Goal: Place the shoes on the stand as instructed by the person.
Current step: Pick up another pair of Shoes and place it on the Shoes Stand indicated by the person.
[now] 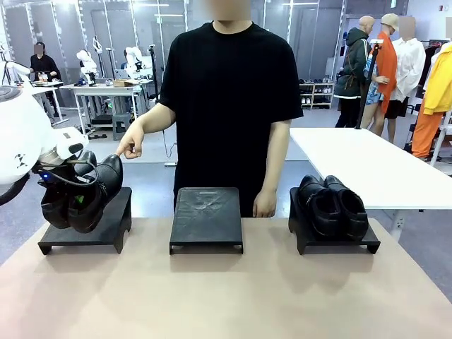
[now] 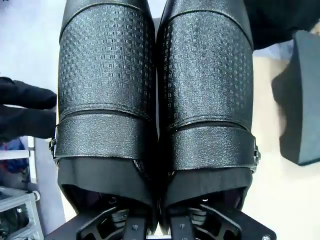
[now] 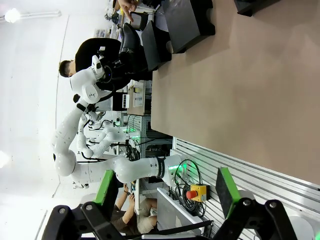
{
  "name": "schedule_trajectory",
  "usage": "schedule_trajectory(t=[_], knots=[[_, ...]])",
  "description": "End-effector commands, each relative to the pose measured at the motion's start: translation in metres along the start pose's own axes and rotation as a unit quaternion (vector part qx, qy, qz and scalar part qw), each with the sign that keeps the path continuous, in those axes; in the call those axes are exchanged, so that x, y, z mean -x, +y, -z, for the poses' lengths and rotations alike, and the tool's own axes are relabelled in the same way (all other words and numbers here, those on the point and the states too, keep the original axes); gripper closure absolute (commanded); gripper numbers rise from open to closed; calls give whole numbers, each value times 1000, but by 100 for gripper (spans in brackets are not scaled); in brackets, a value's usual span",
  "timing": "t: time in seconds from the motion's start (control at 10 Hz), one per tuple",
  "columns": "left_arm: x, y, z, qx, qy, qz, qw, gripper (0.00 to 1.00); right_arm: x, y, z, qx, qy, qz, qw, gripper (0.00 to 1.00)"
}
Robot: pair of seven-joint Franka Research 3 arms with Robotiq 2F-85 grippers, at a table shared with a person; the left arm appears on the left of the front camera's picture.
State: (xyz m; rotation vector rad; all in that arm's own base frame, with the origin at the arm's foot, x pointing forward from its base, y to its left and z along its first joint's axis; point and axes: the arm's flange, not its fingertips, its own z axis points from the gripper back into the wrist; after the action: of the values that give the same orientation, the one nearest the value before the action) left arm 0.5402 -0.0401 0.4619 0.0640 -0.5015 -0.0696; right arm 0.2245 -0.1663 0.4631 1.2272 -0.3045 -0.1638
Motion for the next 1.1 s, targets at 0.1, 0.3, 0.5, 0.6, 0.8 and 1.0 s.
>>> schedule_trajectory(t=[0.1,0.3,0.5,0.6,0.8,1.0], knots=[[-30,5,15,-16,14,-3,1000,90,1,-1,-1,-3,-1,-10,1000,0],[-32,8,25,-24,21,-3,999,90,1,-1,-1,-3,-1,-10,1000,0],[-35,11,35,-25,32,-12,999,90,1,-1,-1,-3,-1,-10,1000,0],[-37,12,40,-23,35,-15,999,90,1,-1,-1,-3,-1,-10,1000,0],[-39,12,46,-24,35,-25,999,90,1,-1,-1,-3,-1,-10,1000,0],[-41,15,54,-16,37,-27,999,90,1,-1,-1,-3,-1,-10,1000,0]])
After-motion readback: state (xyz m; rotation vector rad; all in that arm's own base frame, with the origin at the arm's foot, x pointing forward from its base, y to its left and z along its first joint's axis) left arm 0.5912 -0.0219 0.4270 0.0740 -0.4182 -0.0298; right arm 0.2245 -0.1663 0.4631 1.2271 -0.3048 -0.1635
